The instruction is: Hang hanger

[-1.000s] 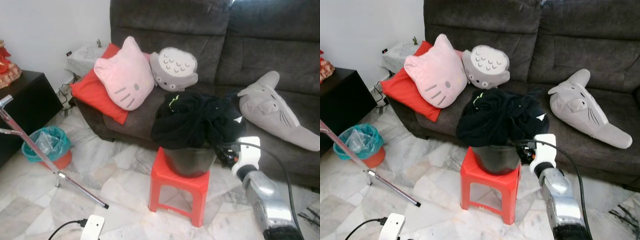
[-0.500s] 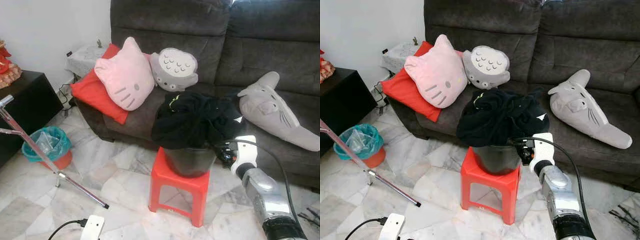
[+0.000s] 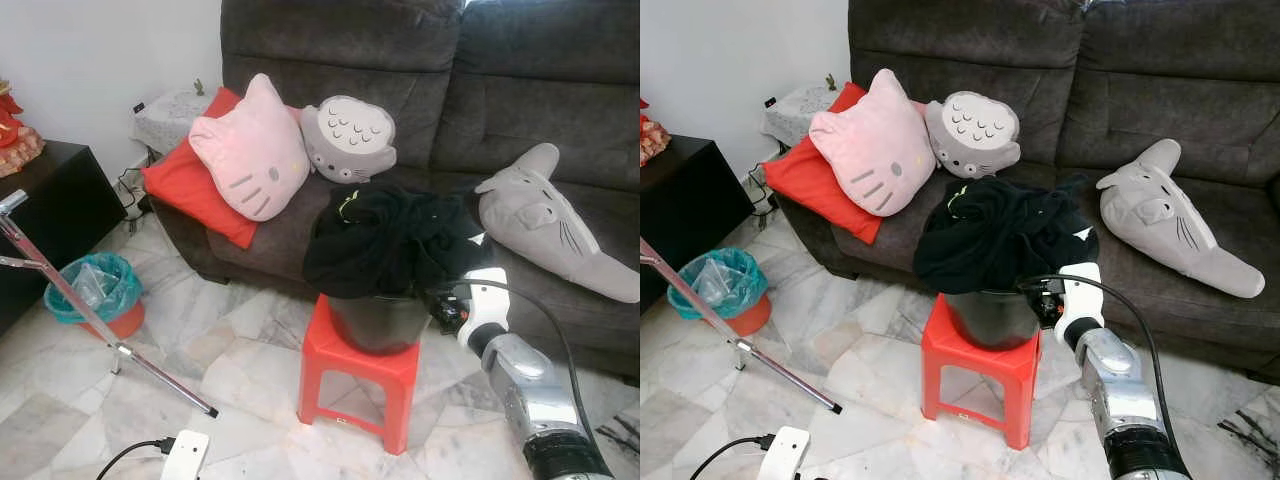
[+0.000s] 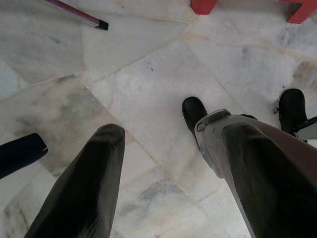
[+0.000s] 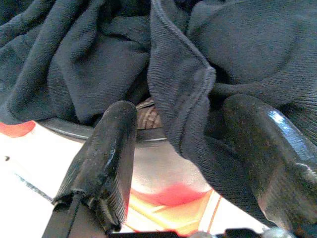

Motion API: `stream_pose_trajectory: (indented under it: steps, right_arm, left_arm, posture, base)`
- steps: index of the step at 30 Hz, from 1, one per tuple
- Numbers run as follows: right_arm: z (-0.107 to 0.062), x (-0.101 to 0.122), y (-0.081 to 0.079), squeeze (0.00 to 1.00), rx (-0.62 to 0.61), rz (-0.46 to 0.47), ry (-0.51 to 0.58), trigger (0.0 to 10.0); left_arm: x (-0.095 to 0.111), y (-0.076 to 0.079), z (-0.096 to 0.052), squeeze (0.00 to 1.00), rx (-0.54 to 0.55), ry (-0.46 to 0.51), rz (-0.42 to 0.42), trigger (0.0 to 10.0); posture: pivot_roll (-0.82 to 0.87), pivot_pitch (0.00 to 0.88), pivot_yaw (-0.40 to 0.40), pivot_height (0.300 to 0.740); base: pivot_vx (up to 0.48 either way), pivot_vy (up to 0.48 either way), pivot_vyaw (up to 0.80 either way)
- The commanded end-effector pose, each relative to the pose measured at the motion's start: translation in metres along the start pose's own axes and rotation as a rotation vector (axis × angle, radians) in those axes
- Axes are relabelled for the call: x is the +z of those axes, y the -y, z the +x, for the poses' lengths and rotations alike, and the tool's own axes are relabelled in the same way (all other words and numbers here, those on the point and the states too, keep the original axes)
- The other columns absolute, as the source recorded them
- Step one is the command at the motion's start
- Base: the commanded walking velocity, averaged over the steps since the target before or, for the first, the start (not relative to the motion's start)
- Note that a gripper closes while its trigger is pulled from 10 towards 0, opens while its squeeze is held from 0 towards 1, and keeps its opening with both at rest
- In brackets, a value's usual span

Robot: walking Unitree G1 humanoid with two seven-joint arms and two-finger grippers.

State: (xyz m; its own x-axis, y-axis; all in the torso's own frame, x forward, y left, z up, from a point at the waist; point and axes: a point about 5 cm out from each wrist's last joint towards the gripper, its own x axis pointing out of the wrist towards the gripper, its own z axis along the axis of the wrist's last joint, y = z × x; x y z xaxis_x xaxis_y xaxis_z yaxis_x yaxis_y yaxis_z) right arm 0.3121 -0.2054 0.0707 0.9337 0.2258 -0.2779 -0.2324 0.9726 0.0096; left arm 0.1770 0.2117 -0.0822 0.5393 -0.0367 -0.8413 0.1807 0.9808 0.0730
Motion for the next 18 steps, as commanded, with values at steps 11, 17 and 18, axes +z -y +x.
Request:
stream_pose_trajectory:
  steps: [11, 17, 18]
  right_arm:
    - [0.0051, -0.0036, -0.0027, 0.00, 0.026, -0.028, -0.053, 0.0]
    - [0.0054, -0.0029, -0.0019, 0.00, 0.026, -0.029, -0.051, 0.0]
    - [0.0054, -0.0030, -0.0020, 0.00, 0.026, -0.030, -0.051, 0.0]
  left_arm:
    - [-0.0015, -0.0046, -0.0011, 0.00, 0.014, -0.004, 0.009, 10.0]
    - [-0.0014, -0.0046, -0.0011, 0.00, 0.013, -0.004, 0.010, 10.0]
    - [-0.0014, -0.0046, -0.0011, 0.00, 0.013, -0.004, 0.010, 10.0]
  posture:
    - [-0.06, 0.000, 0.074, 0.740]
    - [-0.06, 0.000, 0.074, 0.740]
    - [-0.06, 0.000, 0.074, 0.740]
  base:
    - [0.000, 0.000, 0.00]
    - [0.000, 0.000, 0.00]
    - [0.000, 0.000, 0.00]
